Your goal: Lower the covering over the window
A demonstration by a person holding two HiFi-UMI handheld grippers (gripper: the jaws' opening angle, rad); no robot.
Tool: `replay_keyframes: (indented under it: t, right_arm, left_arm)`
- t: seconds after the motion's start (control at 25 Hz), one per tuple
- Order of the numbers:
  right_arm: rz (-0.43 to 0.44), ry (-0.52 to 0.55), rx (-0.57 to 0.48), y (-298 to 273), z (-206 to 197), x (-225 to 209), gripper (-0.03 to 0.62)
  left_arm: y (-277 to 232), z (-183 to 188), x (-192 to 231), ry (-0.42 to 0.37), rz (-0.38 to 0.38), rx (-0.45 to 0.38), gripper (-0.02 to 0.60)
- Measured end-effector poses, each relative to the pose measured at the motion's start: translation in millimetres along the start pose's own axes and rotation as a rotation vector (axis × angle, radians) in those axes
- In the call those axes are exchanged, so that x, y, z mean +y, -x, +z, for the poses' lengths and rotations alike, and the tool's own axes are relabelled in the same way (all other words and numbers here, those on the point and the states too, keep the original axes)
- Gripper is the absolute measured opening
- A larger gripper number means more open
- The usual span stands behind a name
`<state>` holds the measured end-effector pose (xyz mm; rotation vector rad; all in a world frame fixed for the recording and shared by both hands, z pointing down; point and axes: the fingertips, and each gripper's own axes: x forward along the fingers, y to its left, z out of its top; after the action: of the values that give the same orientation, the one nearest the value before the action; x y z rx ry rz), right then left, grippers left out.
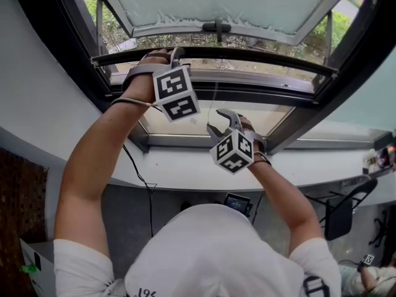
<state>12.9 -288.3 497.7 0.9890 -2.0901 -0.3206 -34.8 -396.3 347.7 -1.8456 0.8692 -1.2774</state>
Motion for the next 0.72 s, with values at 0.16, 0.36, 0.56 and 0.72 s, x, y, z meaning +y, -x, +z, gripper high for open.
replay_keyframes:
  t: [0.16, 0.36, 0.56, 0.72]
  right_arm:
    - [-0.126, 0.069, -0.063, 22, 23, -46, 0.199]
    - [-0.34, 0.237, -0.091, 54, 53, -124, 0.195]
    - [-0.478, 0.427, 0.018, 64, 57, -185, 0.131]
    - [-0.476, 0.518, 0.095, 54, 50, -196, 0.081]
  left_arm:
    - [0, -1, 0, -0.002, 0.001, 0.0, 0.101]
    - [0, 0, 0, -0.001, 0.002, 0.001, 0.101]
    - [0, 0, 0, 0.0, -0.003, 0.001, 0.101]
    - [0, -1, 0, 0.002, -0.008, -0.003, 0.101]
